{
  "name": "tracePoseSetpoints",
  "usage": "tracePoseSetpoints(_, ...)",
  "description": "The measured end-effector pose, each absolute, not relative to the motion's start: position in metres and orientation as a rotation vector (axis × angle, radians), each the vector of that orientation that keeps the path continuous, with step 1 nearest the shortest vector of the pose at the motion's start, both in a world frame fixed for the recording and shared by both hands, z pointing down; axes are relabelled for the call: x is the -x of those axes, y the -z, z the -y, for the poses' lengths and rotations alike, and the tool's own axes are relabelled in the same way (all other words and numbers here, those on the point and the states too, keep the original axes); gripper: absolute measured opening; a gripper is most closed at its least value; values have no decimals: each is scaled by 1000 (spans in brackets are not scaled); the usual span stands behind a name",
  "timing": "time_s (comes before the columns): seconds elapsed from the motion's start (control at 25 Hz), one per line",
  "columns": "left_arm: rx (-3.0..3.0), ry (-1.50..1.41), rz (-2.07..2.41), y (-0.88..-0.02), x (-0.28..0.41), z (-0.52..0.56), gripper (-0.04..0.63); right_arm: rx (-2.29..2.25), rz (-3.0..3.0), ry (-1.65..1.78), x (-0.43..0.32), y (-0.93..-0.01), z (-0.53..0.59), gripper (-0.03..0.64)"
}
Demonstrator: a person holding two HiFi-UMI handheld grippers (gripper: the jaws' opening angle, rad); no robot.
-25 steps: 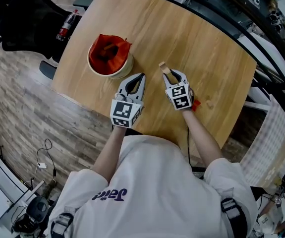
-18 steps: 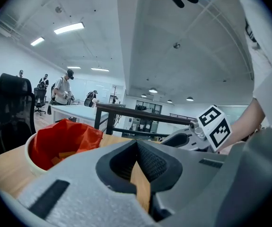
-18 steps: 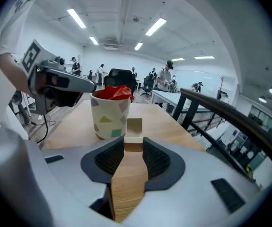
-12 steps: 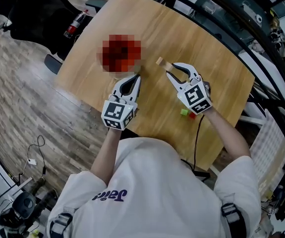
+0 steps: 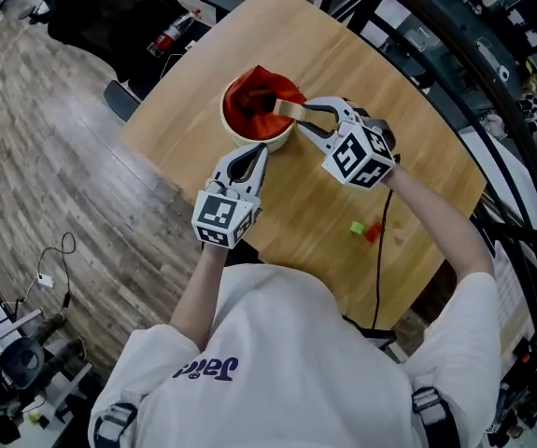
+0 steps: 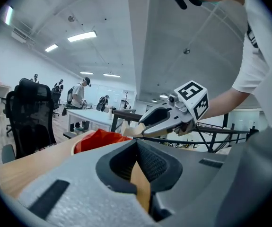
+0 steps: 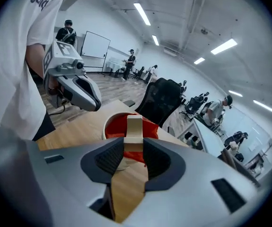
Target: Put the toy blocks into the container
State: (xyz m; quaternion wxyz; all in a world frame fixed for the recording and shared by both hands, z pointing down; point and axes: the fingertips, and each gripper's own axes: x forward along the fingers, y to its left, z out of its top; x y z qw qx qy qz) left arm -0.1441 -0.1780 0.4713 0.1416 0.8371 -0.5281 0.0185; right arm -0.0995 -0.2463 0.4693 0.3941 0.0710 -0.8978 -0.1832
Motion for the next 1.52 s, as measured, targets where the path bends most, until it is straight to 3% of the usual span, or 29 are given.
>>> tracePoseSetpoints(0.48,-2387,-10,1596,-468,175,177,8,-364,2187,-68,166,-537,295,130)
tracePoseSetpoints(0.88,-2411,-7,1551,-467,168,178,8,-470,2272,-110,168,-520,291,143)
tracePoseSetpoints(1.16,-2463,-33,1498,-466,137,170,8,-644,2428,-214,118,-489,270,143)
tracePoseSetpoints(1.52,-2613,-105,1269,-462,40,138,8,-931,2421,-323,-22,-490,195,143)
